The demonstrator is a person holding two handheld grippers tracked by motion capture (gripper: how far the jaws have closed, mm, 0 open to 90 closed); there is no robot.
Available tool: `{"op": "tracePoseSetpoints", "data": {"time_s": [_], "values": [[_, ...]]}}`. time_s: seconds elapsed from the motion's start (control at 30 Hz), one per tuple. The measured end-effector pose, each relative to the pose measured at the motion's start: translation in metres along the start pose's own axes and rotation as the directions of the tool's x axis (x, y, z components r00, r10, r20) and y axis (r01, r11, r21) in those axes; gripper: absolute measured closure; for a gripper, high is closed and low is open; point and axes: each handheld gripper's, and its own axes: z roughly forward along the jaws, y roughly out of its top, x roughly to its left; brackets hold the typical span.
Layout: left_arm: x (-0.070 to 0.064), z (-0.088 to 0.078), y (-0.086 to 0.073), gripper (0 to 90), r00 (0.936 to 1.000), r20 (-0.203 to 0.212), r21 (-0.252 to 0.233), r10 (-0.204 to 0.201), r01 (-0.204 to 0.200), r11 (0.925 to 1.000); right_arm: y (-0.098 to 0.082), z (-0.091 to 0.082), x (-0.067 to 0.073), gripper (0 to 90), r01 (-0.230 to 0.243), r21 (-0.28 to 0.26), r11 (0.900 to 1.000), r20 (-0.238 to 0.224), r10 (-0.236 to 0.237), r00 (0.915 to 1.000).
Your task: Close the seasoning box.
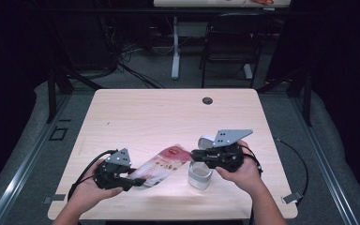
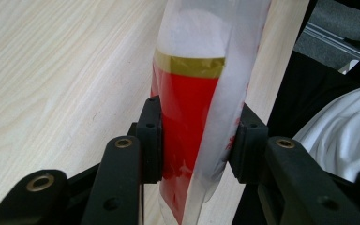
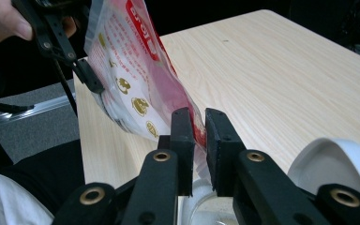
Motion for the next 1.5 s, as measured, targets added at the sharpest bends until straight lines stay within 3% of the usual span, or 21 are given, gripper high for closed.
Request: {"op": "tracePoseSetpoints", "data": {"time_s": [0.4, 0.97, 1.5], "values": [[0.001, -0.008, 0.002, 64.0, 1.0000, 0.007, -0.025, -0.003, 0.003, 0.9997, -0.010, 0.007, -0.007, 82.5, -0.036, 0.045, 0.998, -0.011, 0.037, 0.9993], [0.002, -0.018, 0.011, 66.2, 1.0000, 0.006, -0.054, -0.004, 0.004, 0.9985, -0.020, 0.016, -0.010, 82.8, -0.048, 0.116, 0.992, -0.017, 0.050, 0.9986], [0.004, -0.026, 0.022, 68.5, 1.0000, 0.002, -0.083, 0.005, -0.004, 0.9965, -0.024, 0.020, -0.012, 83.2, -0.060, 0.130, 0.990, -0.021, 0.063, 0.9978]]}}
